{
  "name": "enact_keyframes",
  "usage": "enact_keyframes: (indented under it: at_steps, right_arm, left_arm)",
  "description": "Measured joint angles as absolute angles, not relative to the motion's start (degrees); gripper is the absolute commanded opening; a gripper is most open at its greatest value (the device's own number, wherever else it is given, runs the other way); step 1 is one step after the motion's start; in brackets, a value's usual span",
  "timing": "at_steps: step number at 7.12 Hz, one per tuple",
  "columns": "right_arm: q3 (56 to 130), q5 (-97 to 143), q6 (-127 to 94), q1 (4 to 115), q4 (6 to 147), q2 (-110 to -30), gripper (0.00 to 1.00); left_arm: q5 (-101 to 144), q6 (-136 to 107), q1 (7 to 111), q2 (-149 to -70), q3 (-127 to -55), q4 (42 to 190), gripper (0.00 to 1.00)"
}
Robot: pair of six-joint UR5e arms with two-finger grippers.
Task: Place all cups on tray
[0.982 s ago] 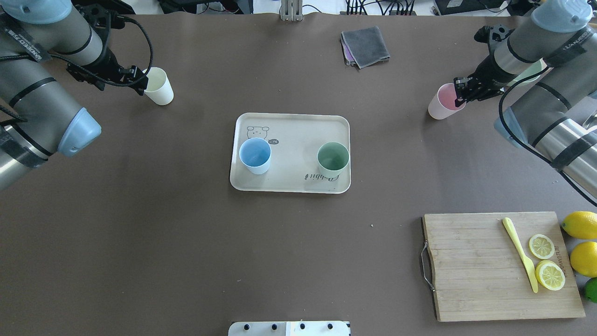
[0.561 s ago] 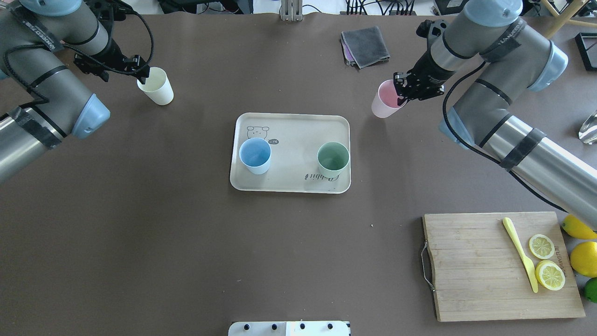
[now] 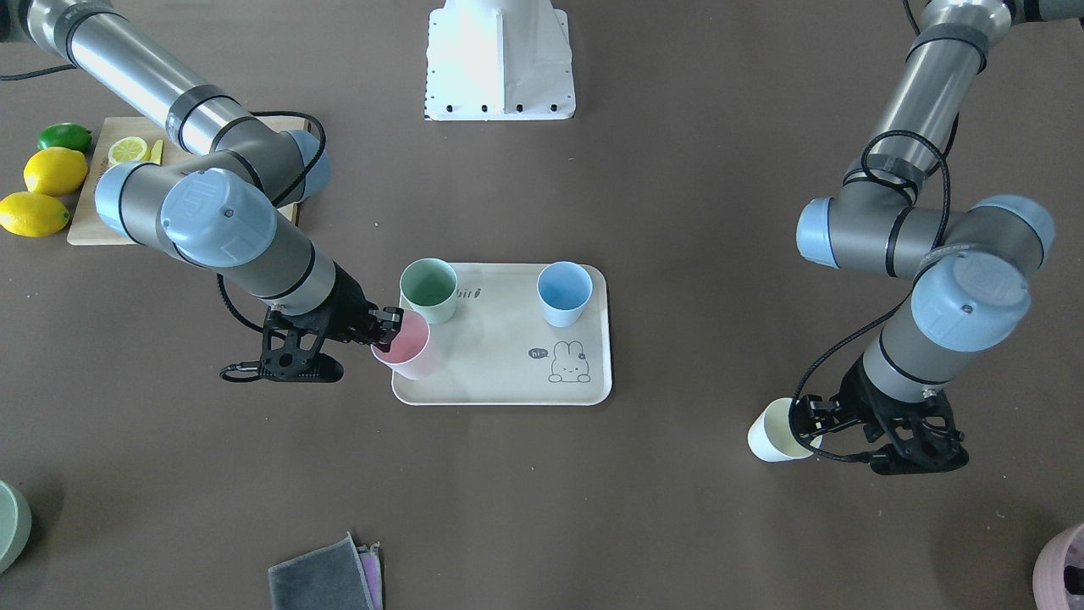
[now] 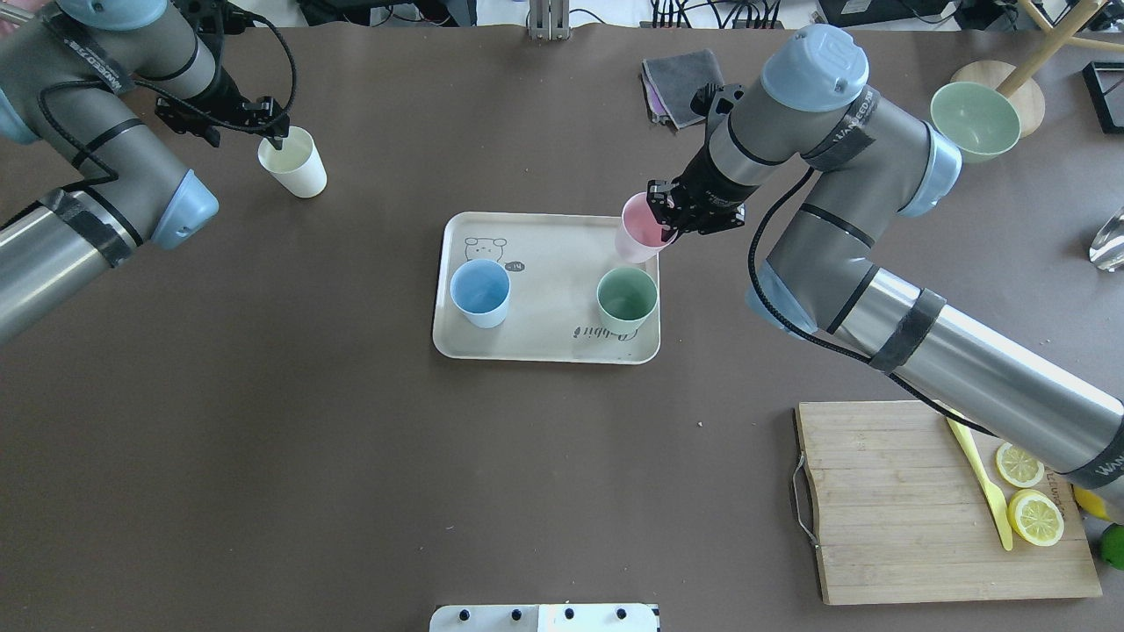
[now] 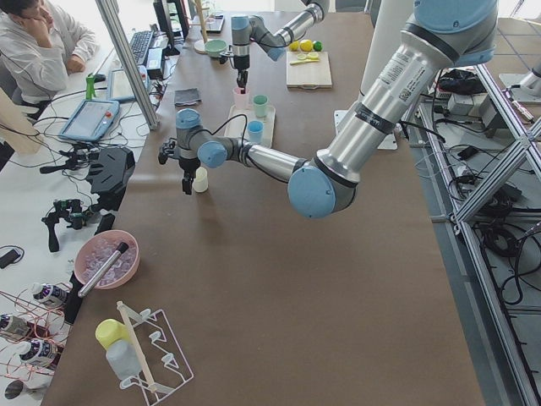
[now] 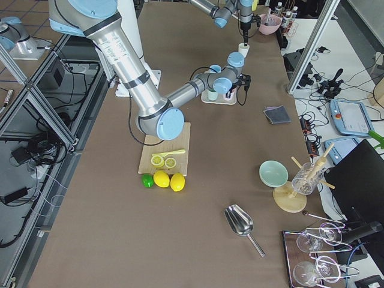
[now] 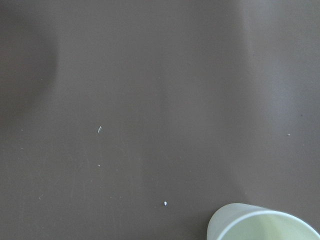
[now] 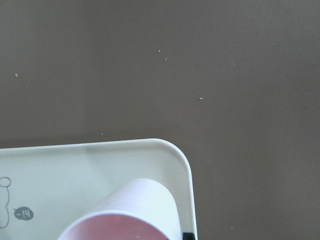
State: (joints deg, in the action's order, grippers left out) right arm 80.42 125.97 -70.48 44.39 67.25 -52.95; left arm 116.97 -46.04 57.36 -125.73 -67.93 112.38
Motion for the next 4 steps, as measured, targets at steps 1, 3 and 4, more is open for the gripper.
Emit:
enact_keyframes:
  at_steps: [1, 3, 4]
  right_arm:
    - [80.6, 124.8, -70.8, 43.4, 67.2, -52.6, 1.00]
    - [80.7, 123.2, -71.9, 42.8, 67.2, -52.0, 1.00]
    - [80.7, 123.1, -71.9, 43.3, 67.1, -51.9, 1.00]
  left_arm:
    - [116.9, -47.3, 56.5, -125.7, -67.6, 113.5, 0.00]
    - [117.0, -48.9, 55.5, -126.0, -67.7, 114.0, 0.00]
    - [117.2, -49.4, 55.2, -127.1, -67.8, 113.7, 0.00]
